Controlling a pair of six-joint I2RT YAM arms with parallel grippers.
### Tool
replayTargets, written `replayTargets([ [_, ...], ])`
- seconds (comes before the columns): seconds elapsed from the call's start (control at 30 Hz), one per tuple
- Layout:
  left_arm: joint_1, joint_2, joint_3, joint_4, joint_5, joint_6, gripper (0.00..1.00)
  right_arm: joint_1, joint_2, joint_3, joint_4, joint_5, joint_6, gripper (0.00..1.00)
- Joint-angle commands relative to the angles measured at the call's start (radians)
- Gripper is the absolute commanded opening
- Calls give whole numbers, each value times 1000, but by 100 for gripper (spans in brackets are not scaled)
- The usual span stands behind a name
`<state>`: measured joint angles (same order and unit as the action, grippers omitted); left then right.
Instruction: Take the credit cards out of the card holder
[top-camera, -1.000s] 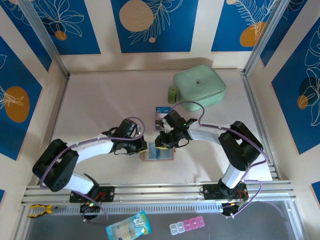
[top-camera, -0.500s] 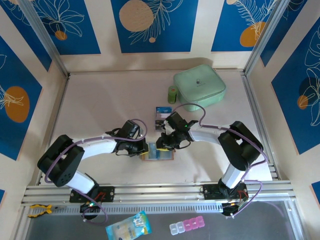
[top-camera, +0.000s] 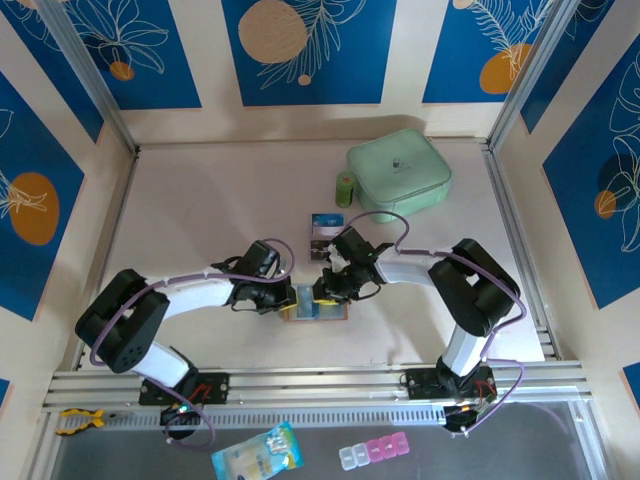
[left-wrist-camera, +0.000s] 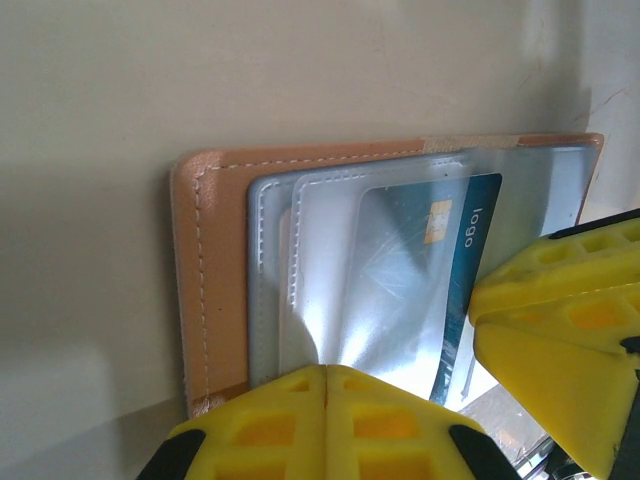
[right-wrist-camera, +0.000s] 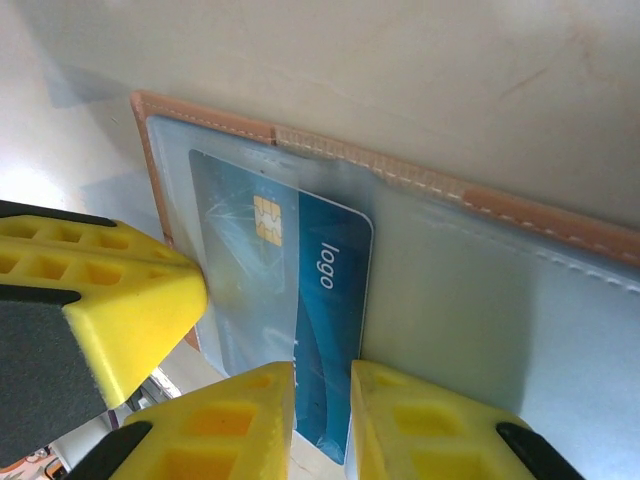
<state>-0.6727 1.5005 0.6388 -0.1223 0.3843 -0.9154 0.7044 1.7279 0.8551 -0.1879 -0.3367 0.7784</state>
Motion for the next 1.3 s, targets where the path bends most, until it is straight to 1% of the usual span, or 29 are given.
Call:
replayTargets([
  [0.0, -7, 15, 6, -42, -16, -3, 3, -5, 16, -6, -2, -27, 8, 23],
  [0.4, -7, 23, 13, -56, -20, 0, 2, -5, 2, 0, -36, 8, 2, 25],
  [1.0, -6, 35, 21, -67, -18, 2, 2, -3, 25, 3, 2, -34, 18, 27],
  [1.13, -7, 37, 18, -67, -17, 2, 2, -5, 13, -6, 27, -47, 26, 26],
  [1.27, -7, 37, 17, -66, -16, 0, 2, -11, -15, -27, 69, -65, 43, 24],
])
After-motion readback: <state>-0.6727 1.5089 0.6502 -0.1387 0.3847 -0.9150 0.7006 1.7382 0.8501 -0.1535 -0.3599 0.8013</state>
